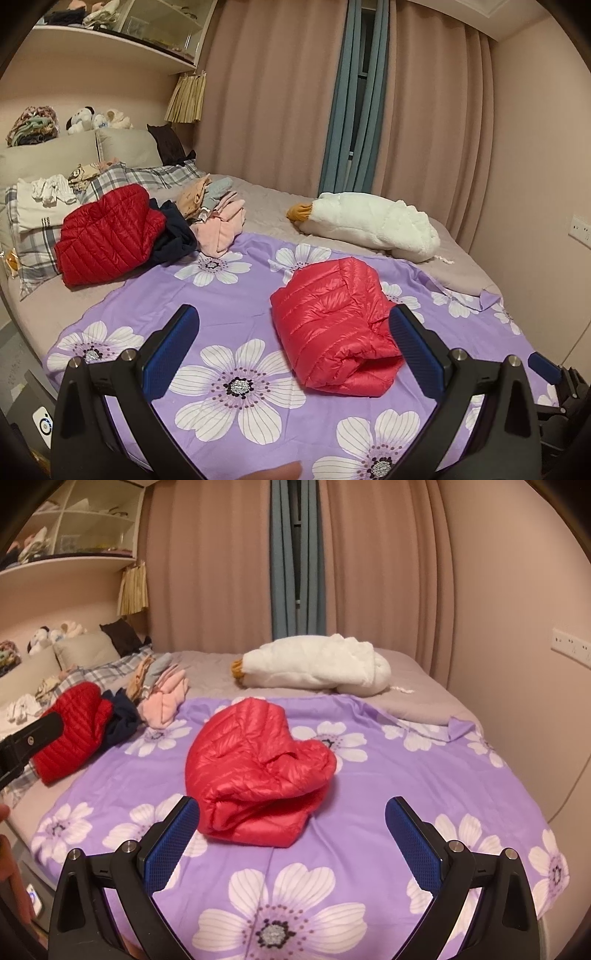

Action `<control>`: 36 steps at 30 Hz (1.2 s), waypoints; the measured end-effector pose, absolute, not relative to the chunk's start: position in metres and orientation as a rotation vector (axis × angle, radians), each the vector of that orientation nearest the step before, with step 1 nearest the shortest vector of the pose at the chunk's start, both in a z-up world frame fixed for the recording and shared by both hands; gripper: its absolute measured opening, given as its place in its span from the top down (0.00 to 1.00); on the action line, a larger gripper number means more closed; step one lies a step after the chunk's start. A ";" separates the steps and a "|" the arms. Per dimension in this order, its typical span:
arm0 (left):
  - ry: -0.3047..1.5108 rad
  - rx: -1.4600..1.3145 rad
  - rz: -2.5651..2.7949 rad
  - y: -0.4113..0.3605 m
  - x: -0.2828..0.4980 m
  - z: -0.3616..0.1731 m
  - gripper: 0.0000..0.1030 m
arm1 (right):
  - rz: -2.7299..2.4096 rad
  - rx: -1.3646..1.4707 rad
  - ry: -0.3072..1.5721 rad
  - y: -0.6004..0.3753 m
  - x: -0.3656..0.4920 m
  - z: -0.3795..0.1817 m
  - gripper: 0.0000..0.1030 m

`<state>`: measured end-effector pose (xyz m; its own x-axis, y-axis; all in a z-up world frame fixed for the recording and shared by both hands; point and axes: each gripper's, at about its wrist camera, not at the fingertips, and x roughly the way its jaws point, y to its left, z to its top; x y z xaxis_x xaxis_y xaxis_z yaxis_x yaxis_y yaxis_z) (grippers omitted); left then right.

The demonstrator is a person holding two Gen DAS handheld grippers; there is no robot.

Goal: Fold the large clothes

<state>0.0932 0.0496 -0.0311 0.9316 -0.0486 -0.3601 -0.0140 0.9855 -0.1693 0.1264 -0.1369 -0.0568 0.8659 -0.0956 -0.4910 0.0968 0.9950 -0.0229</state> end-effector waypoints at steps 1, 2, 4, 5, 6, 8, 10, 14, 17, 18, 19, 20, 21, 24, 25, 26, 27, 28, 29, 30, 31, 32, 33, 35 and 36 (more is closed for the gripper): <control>0.374 -0.175 -0.017 0.050 0.093 -0.031 0.00 | -0.098 0.003 0.513 -0.137 0.126 -0.057 0.03; 0.377 -0.174 -0.015 0.050 0.094 -0.031 0.00 | -0.098 0.003 0.513 -0.137 0.126 -0.056 0.03; 0.381 -0.164 -0.015 0.048 0.095 -0.031 0.00 | -0.103 0.002 0.514 -0.137 0.126 -0.057 0.03; 0.381 -0.161 -0.016 0.048 0.095 -0.031 0.00 | -0.106 0.002 0.515 -0.137 0.127 -0.056 0.03; 0.382 -0.161 -0.017 0.047 0.095 -0.031 0.00 | -0.106 0.003 0.515 -0.137 0.127 -0.057 0.03; 0.381 -0.166 -0.019 0.047 0.094 -0.031 0.00 | -0.105 0.003 0.518 -0.137 0.127 -0.057 0.03; 0.377 -0.170 -0.016 0.048 0.093 -0.030 0.00 | -0.106 0.006 0.522 -0.137 0.127 -0.057 0.03; 0.360 -0.183 -0.004 0.050 0.091 -0.029 0.00 | -0.109 0.001 0.525 -0.136 0.126 -0.058 0.03; 0.364 -0.181 -0.007 0.050 0.092 -0.029 0.00 | -0.109 0.003 0.526 -0.137 0.127 -0.058 0.03; 0.371 -0.179 -0.011 0.049 0.092 -0.029 0.00 | -0.109 0.005 0.527 -0.137 0.127 -0.058 0.03; 0.377 -0.177 -0.016 0.049 0.092 -0.029 0.00 | -0.108 0.004 0.527 -0.137 0.127 -0.058 0.03; 0.380 -0.172 -0.020 0.048 0.092 -0.029 0.00 | -0.107 0.004 0.527 -0.137 0.127 -0.058 0.03; 0.378 -0.170 -0.020 0.048 0.092 -0.029 0.00 | -0.106 0.002 0.527 -0.137 0.127 -0.058 0.03; 0.370 -0.156 -0.007 0.046 0.090 -0.029 0.00 | -0.109 -0.004 0.532 -0.136 0.128 -0.058 0.03; 0.371 -0.154 -0.004 0.046 0.090 -0.029 0.00 | -0.109 -0.006 0.533 -0.136 0.129 -0.058 0.03; 0.372 -0.157 -0.006 0.047 0.091 -0.029 0.00 | -0.108 -0.007 0.534 -0.135 0.129 -0.058 0.03; 0.373 -0.160 -0.010 0.047 0.091 -0.029 0.00 | -0.107 -0.007 0.534 -0.135 0.129 -0.059 0.03; 0.373 -0.163 -0.014 0.048 0.091 -0.029 0.00 | -0.106 -0.008 0.534 -0.135 0.129 -0.058 0.03; 0.372 -0.163 -0.016 0.048 0.091 -0.029 0.00 | -0.106 -0.009 0.533 -0.134 0.129 -0.058 0.03; 0.372 -0.161 -0.015 0.048 0.090 -0.028 0.00 | -0.108 -0.008 0.532 -0.134 0.129 -0.058 0.03; 0.371 -0.160 -0.012 0.048 0.090 -0.029 0.00 | -0.110 -0.009 0.531 -0.134 0.129 -0.058 0.03; 0.370 -0.157 -0.011 0.048 0.090 -0.029 0.00 | -0.112 -0.008 0.530 -0.134 0.128 -0.057 0.03; 0.370 -0.154 -0.013 0.048 0.089 -0.029 0.00 | -0.112 -0.008 0.528 -0.135 0.129 -0.057 0.03; 0.372 -0.148 -0.016 0.046 0.089 -0.029 0.00 | -0.114 -0.008 0.523 -0.134 0.127 -0.056 0.03; 0.373 -0.149 -0.019 0.046 0.089 -0.029 0.00 | -0.116 -0.008 0.522 -0.135 0.128 -0.056 0.03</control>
